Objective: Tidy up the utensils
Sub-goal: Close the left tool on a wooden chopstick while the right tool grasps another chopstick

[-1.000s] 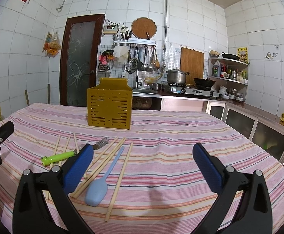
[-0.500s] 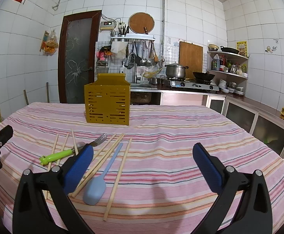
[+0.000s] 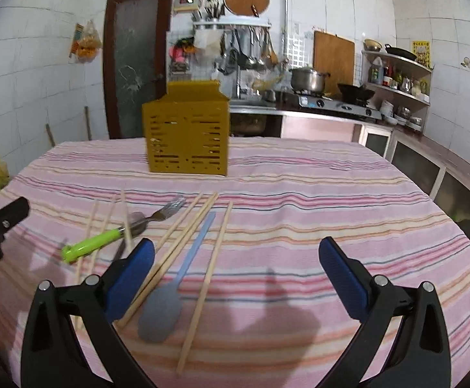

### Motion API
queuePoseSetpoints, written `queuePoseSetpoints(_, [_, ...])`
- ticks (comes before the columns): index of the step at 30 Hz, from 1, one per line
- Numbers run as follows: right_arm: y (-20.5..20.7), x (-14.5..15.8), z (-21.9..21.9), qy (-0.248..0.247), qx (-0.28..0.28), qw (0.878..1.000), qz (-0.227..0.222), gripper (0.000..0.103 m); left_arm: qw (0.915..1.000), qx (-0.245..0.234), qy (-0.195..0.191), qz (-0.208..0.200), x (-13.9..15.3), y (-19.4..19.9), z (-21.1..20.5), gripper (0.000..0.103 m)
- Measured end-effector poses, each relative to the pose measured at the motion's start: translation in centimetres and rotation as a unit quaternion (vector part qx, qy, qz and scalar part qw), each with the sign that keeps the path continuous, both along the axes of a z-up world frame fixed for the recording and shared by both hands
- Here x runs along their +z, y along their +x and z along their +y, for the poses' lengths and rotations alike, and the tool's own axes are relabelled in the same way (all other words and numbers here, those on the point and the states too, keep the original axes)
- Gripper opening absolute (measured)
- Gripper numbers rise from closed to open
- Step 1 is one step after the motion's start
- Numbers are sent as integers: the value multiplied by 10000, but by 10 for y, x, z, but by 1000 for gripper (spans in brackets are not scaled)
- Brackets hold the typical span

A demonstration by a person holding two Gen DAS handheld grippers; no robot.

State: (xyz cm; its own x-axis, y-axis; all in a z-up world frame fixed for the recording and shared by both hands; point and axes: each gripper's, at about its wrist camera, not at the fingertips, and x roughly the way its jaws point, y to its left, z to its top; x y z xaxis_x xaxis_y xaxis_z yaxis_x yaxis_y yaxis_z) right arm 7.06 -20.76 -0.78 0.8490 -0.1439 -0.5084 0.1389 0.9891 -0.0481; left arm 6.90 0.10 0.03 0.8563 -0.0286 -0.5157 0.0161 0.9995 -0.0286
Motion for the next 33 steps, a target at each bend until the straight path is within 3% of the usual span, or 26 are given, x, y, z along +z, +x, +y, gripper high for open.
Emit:
queuePoseSetpoints(6, [45, -9, -7, 26, -74, 9977, 676, 99, 9984, -59, 119, 548, -3, 55, -3, 98])
queuePoseSetpoints(9, [63, -9, -15, 52, -212, 9965, 803, 99, 9964, -120, 345, 763, -11, 79, -11, 98])
queuePoseSetpoints(14, [94, -19, -22, -132, -368, 9946, 957, 99, 9925, -190, 335, 1156, -27, 111, -20, 98])
queuePoseSetpoints(22, [122, -48, -36, 168, -571, 9830, 1736, 99, 9859, -86, 150, 1666, -54, 140, -19, 98])
queuePoseSetpoints(26, [124, -53, -40, 346, -543, 9801, 1878, 99, 9803, -11, -24, 1974, -68, 150, -13, 98])
queuePoseSetpoints(30, [125, -56, -41, 457, -528, 9786, 1933, 100, 9787, -8, 308, 2028, -74, 156, -22, 98])
queuePoseSetpoints(33, [126, -57, -47, 636, -505, 9779, 1926, 100, 9782, -18, 249, 2061, -75, 159, -20, 98])
